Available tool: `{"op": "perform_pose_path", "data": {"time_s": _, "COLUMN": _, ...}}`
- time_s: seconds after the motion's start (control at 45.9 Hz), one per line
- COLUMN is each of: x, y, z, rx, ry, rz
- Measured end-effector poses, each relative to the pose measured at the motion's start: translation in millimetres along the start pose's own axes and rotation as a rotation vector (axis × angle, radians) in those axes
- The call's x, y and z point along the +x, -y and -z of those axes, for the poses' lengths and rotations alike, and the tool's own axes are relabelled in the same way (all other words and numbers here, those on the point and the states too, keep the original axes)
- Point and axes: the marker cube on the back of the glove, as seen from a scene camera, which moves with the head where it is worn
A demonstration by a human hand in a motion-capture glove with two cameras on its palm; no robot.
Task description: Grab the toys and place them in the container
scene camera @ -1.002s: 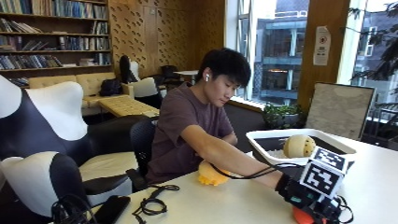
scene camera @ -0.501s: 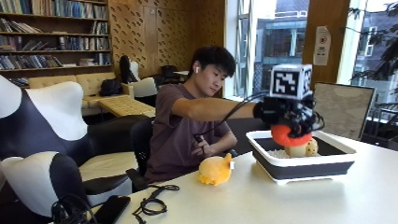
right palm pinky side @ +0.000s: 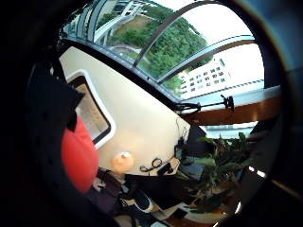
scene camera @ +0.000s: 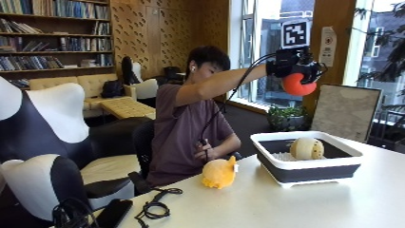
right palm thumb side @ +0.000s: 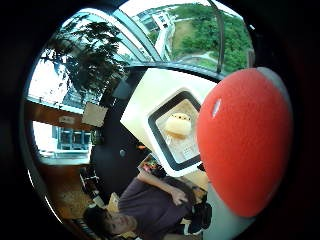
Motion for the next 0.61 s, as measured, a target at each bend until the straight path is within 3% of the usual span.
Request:
{"op": "perform_pose_path", "data": {"time_s": 0.152, "x": -46, "y": 5, "z": -7, "rx": -0.097, "ry": 0.061, "rz": 0.074}}
{"op": "perform_pose_path", "data": {"time_s": 0.392, "x": -56, "y": -5, "z": -51, "rx": -0.615, "ry": -0.067, "rz": 0.072}}
{"op": "perform_pose_path", "data": {"time_s": 0.523, "x": -46, "y": 1, "z": -59, "rx": -0.564, "ry": -0.092, "rz": -0.028}}
{"op": "perform_pose_path", "data": {"time_s": 0.61, "x": -45, "y": -2, "z": -49, "rx": -0.521, "ry": -0.039, "rz": 0.039}}
